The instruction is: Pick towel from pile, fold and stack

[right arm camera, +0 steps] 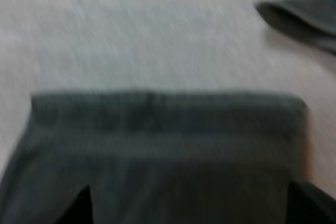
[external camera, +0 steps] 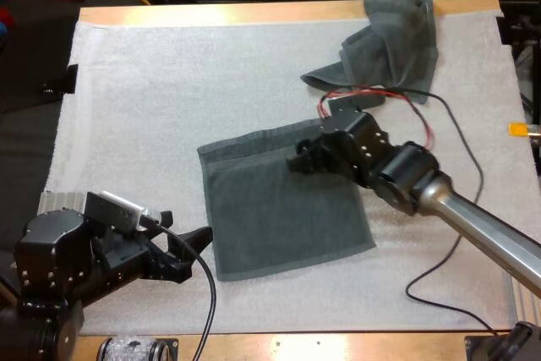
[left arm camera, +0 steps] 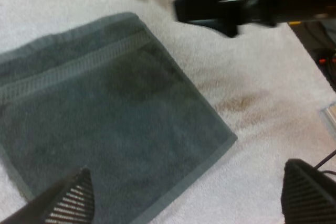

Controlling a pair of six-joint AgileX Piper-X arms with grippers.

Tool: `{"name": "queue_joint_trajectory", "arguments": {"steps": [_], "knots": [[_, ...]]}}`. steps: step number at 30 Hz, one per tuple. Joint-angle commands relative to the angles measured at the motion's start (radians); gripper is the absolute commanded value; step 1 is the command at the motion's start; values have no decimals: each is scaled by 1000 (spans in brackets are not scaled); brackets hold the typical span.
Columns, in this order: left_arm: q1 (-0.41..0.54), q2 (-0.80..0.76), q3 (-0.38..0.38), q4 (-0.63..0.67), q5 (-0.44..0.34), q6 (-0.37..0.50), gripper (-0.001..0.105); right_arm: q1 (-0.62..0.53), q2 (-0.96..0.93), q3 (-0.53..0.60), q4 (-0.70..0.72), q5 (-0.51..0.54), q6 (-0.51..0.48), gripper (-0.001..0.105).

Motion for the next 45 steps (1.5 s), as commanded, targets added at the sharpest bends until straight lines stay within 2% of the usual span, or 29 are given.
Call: {"name": "queue_joint_trajectory", "arguments": {"steps": [1,6,11,14,20,23,26,30,34,39,45], "knots": [[-5,-3,0,17,7,-9,71,-1,-39,-4,80,-1,-10,71],[-5,-3,0,81,7,-9,71,-1,-134,-4,244,-1,32,71],[-7,-3,0,146,-2,-9,71,-1,-204,-4,321,-1,49,71],[-27,-3,0,185,-24,-9,71,-1,-240,-4,361,-1,56,71],[-74,-3,0,252,-131,2,71,-1,-297,-4,433,-1,87,71],[-75,-3,0,253,-138,1,71,-1,-316,-1,448,-1,88,71],[-75,-3,14,253,-150,-2,71,-1,-337,29,439,-1,91,71],[-75,-3,97,248,-204,-4,71,-1,-366,122,387,-2,104,71],[-75,-3,180,197,-204,-25,71,-1,-372,211,313,-34,110,71],[-75,-3,249,161,-196,-28,71,-3,-372,312,221,-106,171,71],[-75,-3,278,161,-151,-28,71,-54,-372,415,162,-198,225,71]]}}
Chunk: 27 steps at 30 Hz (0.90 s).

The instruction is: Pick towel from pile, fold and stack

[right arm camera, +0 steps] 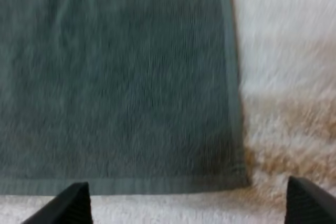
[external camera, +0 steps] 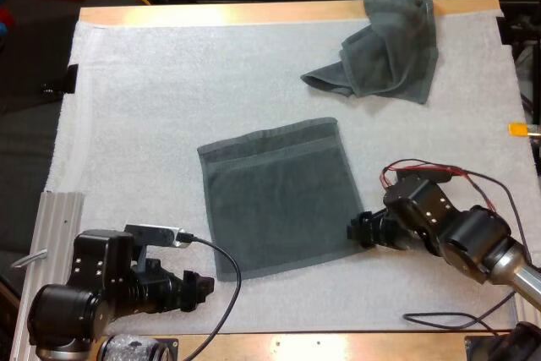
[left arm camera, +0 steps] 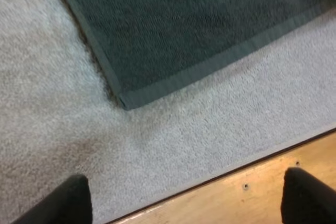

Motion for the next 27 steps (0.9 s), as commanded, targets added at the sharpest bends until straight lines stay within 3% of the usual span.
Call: {"name": "queue_joint_trajectory", "arguments": {"steps": [1,9,15,27], "knots": [[-3,-3,-2,-8,19,-9,71,-33,-8,18,-11,-37,13,71],[-3,-3,-2,-8,38,-9,71,-241,-8,157,-155,-338,24,71],[-3,-3,-2,-8,46,-9,71,-330,-8,289,-319,-520,73,71],[-3,-3,-2,-7,61,-9,71,-338,75,429,-638,-596,207,71]]}}
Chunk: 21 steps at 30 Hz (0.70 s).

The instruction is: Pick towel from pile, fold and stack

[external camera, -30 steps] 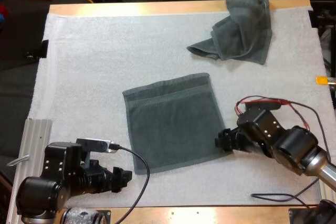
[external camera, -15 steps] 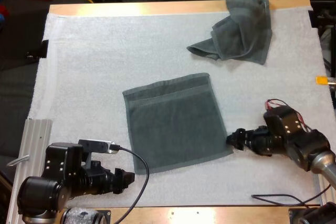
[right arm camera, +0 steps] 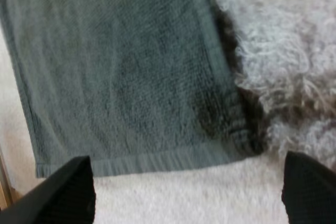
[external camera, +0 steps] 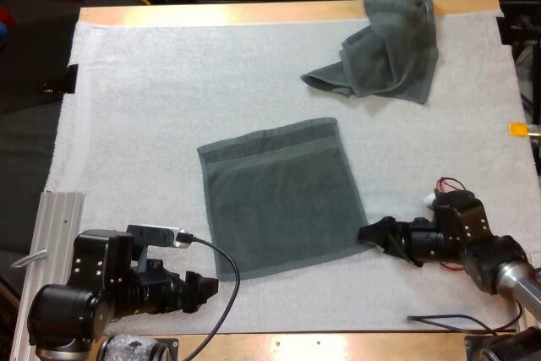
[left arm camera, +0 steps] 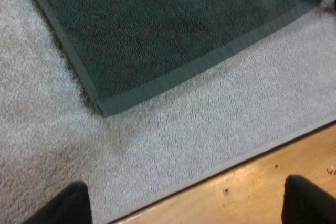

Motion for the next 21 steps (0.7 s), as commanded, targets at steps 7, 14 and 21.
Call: {"name": "queue_joint_trajectory", "arguments": {"steps": [7,14,21], "knots": [[-3,-3,-2,-6,10,-7,71,-4,95,1,-86,-15,40,71],[-3,-3,-2,-6,10,-7,71,-4,144,1,-131,-34,53,71],[-3,-3,-2,-6,10,-7,71,1,202,1,-172,-96,88,71]]}}
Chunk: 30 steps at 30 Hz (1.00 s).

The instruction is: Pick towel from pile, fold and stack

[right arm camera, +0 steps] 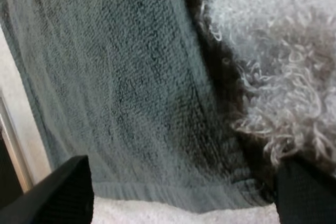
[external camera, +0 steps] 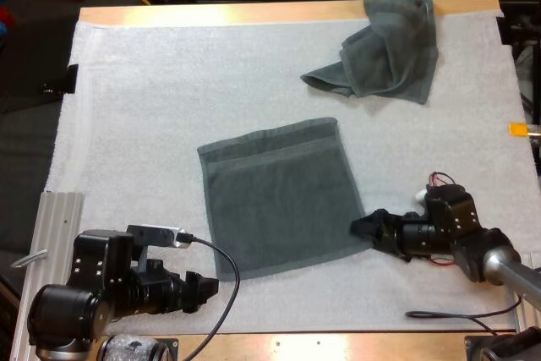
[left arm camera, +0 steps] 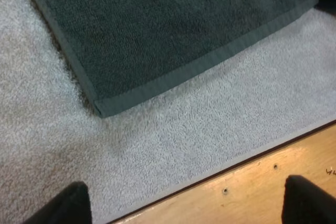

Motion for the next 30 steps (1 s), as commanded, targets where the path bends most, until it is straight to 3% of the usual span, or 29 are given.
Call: {"name": "queue_joint_trajectory", "arguments": {"steps": [1,8,15,26,30], "knots": [[-3,-3,-2,-6,7,-7,71,5,25,3,19,-23,6,71],[-3,-3,-2,-6,7,-7,71,27,43,3,19,-19,6,70],[-3,-3,-2,-6,7,-7,71,27,43,3,24,52,6,42],[-3,-3,-2,-6,7,-5,71,27,43,3,24,106,6,39],[-3,-3,-2,-6,7,-5,71,27,43,3,24,112,6,14]]}}
